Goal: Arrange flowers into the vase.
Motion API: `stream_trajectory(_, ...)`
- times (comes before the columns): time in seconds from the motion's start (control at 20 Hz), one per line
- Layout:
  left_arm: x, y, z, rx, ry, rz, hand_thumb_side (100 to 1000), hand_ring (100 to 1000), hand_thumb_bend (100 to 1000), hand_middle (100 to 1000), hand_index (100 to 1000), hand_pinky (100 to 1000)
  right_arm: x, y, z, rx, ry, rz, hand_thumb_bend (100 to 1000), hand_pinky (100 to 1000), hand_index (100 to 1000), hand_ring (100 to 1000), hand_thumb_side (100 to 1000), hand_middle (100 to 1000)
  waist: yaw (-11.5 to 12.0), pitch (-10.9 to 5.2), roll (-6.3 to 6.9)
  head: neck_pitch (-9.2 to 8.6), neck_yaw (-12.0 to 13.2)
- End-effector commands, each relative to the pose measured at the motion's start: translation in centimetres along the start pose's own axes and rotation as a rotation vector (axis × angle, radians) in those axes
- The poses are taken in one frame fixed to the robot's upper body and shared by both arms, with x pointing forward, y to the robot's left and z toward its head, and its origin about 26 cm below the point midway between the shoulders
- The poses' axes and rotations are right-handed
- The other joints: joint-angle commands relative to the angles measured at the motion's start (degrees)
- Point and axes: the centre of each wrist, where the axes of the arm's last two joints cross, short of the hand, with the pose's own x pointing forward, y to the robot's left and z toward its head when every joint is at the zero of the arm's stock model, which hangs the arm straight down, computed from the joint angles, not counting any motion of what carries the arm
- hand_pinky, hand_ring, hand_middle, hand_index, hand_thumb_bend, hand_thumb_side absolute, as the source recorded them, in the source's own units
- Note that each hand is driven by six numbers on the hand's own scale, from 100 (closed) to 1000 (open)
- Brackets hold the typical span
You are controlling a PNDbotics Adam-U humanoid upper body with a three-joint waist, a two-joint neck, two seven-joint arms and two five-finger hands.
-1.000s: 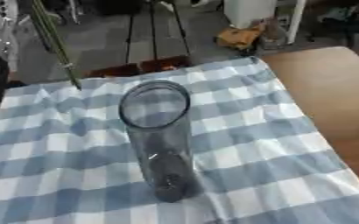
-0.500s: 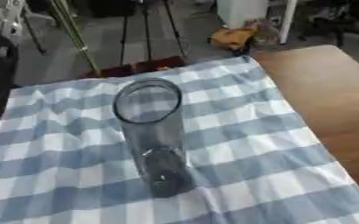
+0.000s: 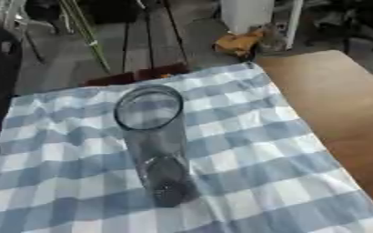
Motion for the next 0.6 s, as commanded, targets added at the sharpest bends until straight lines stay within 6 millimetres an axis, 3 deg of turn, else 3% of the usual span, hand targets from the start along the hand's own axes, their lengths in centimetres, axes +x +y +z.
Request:
stream_trajectory(0.05,1.1,-1.0,-0.3,-0.015,-0.021,0.033,762,100,100,100,100,100,0.5,0.0,-0.8,-0.007,-0.026,-0.009,100,814,813,801,730,536,-0.36,-1.36,-0.41,0.29,-0.16)
stream_trajectory(0.6,-0.7,-1.7,0.4,-0.020,0.044,0.029,760,100,100,100,100,100,0.5,0.3,-0.7,-0.025,-0.004,-0.026,100,815,813,802,722,542,-0.40,-2.74,-0.30,1.06,-1.26)
